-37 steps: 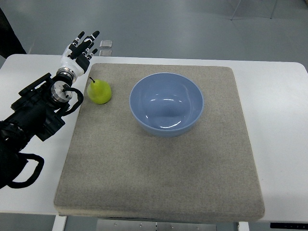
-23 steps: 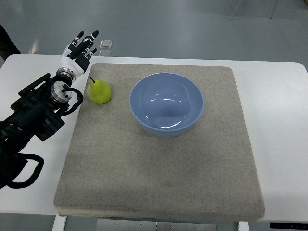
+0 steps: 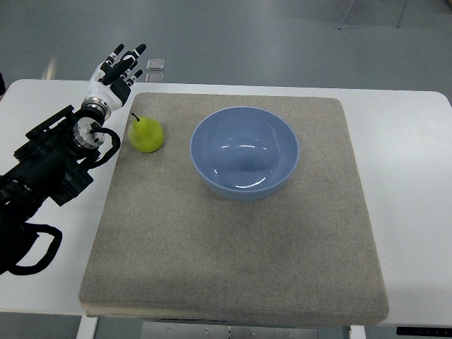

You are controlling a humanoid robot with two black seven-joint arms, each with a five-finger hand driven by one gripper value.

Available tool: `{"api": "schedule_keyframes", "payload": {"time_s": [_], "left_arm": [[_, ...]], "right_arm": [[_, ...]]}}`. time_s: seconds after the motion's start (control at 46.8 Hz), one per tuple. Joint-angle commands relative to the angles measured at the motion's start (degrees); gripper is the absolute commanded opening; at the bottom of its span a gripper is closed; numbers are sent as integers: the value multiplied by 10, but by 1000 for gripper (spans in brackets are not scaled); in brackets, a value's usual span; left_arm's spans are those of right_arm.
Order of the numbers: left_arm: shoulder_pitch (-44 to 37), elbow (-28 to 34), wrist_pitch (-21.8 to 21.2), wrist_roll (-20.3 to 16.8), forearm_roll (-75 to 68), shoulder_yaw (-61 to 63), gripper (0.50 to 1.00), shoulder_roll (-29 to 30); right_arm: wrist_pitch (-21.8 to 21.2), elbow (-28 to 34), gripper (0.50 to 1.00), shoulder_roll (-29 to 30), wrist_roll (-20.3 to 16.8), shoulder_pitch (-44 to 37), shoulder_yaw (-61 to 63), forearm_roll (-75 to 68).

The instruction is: Place pear in bowl with left hand

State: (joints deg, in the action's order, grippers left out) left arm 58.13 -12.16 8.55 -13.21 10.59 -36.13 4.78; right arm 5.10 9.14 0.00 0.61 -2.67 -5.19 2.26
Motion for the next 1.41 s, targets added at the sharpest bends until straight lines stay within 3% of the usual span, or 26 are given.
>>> {"api": "schedule_keyframes", "payload": {"time_s": [0.0, 0.577, 1.217, 1.388], "left_arm": [[3, -8, 1, 2, -25, 0, 990, 1], [11, -119, 31, 9, -266, 40, 990, 61], [157, -123, 209, 9, -295, 376, 990, 175], [178, -131, 252, 8, -390, 411, 988, 184]], "right_arm": [[0, 0, 926, 0, 0, -1, 0, 0], [0, 0, 924, 0, 0, -1, 0, -1], [0, 0, 924, 0, 1, -1, 0, -1], [0, 0, 924, 0, 0, -1, 0, 0]]}}
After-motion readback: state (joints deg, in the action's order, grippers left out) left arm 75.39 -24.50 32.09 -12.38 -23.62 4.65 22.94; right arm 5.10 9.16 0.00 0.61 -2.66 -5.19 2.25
